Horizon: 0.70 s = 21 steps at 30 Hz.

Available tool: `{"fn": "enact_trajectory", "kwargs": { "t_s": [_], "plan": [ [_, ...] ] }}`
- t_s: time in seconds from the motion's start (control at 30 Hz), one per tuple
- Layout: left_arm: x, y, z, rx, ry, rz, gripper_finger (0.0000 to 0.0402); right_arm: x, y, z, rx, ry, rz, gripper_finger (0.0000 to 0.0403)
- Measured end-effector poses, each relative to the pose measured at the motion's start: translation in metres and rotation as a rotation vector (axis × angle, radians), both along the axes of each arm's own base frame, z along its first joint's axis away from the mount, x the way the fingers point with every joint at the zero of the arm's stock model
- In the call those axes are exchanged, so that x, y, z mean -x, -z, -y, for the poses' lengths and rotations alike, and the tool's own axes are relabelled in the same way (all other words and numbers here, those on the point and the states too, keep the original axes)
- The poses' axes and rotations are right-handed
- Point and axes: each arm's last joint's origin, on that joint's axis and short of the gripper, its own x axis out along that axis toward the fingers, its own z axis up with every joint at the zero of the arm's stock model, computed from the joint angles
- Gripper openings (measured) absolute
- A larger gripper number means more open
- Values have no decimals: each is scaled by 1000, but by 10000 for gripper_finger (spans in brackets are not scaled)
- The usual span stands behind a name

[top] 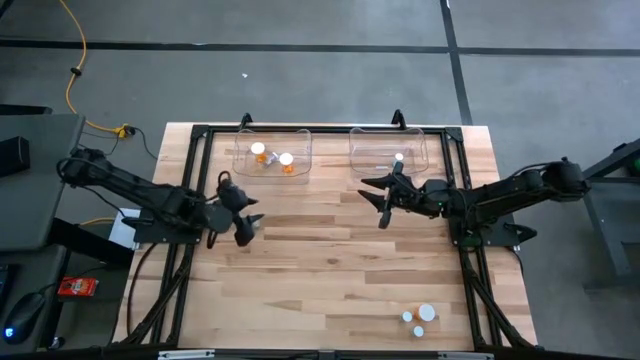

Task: Pick and place medicine bottles into bin by pill shape (circle, oval)
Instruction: Put the top blue tablet bottle into the right transparent bin

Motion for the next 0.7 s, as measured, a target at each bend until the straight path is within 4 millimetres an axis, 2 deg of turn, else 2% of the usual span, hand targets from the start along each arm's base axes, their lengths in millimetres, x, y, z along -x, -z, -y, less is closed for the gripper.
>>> {"fn": "enact_trajectory", "kwargs": {
  "t_s": [0.17, 0.47, 0.7],
  "plan": [
    [3, 16, -3, 107, -123, -109, 209, 0, 0, 0, 0, 0, -2, 142],
    [-14, 40, -9, 196, -167, -267, 209, 0, 0, 0, 3, 0, -5, 142],
    [-22, 55, -10, 194, -184, -347, 209, 0, 0, 0, 7, 1, -6, 142]
  ]
}}
